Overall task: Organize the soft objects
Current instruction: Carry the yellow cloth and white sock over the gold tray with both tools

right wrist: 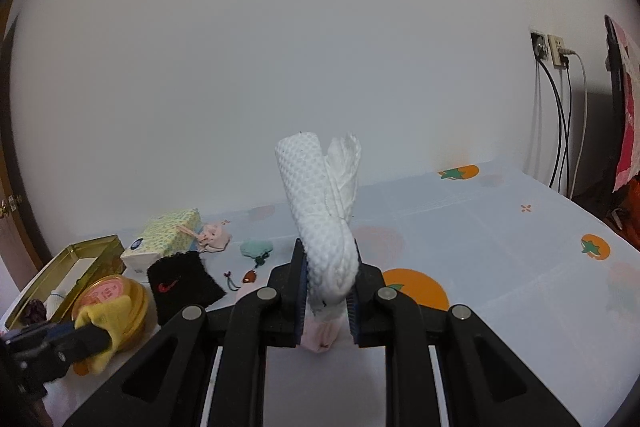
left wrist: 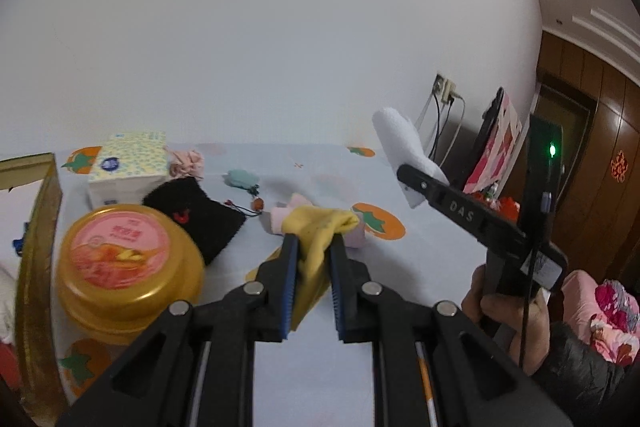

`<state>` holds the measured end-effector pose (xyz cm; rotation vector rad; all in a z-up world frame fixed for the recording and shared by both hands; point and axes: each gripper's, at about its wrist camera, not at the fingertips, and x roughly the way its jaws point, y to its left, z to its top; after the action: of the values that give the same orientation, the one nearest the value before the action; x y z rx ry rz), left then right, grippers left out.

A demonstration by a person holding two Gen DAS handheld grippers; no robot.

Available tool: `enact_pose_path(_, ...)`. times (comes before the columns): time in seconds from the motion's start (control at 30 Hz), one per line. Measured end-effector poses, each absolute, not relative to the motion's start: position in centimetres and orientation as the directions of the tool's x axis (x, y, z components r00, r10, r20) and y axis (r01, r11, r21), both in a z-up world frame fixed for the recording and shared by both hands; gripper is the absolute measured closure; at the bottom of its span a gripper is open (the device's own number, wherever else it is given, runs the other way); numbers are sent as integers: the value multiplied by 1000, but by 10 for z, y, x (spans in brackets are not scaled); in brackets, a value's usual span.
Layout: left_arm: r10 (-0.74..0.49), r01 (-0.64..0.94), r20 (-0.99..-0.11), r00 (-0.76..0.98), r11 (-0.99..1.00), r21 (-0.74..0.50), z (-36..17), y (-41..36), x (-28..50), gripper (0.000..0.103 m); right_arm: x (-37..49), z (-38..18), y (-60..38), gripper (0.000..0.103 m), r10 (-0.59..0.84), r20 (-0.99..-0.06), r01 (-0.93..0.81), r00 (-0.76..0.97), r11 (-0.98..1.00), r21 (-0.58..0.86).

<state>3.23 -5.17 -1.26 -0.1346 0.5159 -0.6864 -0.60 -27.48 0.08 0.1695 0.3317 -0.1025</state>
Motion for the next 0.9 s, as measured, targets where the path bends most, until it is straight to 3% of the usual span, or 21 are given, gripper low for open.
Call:
enact_pose_path(0.4, -564, 486, -361, 743, 825, -288, -2, 24, 33, 90, -8, 0, -196, 84, 59, -328, 1, 943, 983, 182)
enact_pose_path(0.9, -343, 277, -345, 874, 934, -226, 10, 122, 57, 90, 21, 3, -74, 84, 305, -318, -238, 898, 943, 232)
